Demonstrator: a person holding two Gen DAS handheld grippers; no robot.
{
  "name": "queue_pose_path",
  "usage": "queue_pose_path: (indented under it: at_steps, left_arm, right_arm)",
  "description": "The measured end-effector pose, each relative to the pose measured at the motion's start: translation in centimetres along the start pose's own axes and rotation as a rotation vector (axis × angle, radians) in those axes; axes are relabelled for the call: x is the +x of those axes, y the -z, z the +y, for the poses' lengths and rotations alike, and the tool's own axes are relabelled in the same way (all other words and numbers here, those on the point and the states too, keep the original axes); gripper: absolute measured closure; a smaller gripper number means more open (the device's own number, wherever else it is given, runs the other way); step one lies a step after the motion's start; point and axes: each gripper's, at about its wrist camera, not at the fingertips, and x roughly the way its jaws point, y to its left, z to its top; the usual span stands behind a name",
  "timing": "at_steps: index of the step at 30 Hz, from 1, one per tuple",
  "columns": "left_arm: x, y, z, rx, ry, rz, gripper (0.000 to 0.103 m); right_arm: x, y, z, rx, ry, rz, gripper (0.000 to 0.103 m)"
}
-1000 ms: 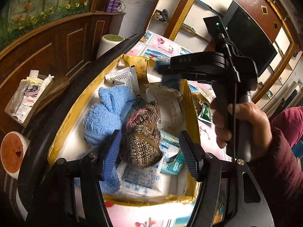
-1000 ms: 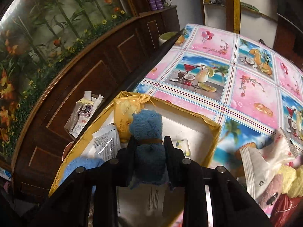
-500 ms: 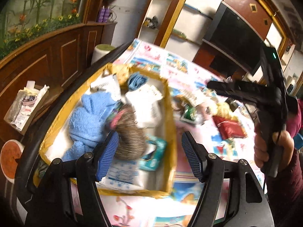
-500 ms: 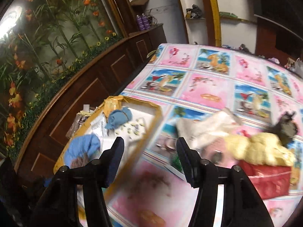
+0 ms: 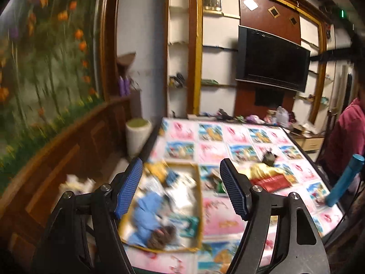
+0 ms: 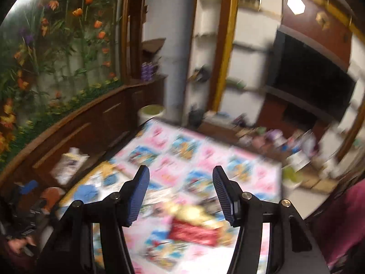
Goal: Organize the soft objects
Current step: 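Grasp the white bread packet with red print with the left gripper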
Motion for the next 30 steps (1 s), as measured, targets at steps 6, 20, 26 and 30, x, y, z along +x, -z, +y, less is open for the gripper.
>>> queue_pose_path:
  at_steps: [6,20,26,30]
  left_arm:
    - [1.5,-1.8,-0.9,0.054,0.037,0.019,0.021]
    - [22.9,4.5,-7.9,-0.164,0.352,0.395,0.021]
    - [31.7,4.6,-12.4,-0.064,0.238,0.466,0.021]
    - [36.0,6.6,-14.2,-0.028,0.190,0.556,0.021]
  right_arm:
    - [-4.8,-3.8,-1.3,-0.057,0.210,-0.141,0.021]
    - [20.2,21.3,-1.0,0.204,-0.145,0.295,0.021]
    - [27.6,24.9,-4.1,0.462,-0.196,0.339,0.021]
    - [30.0,25.0,-4.0,0.493,-0.144,0.364,0.021]
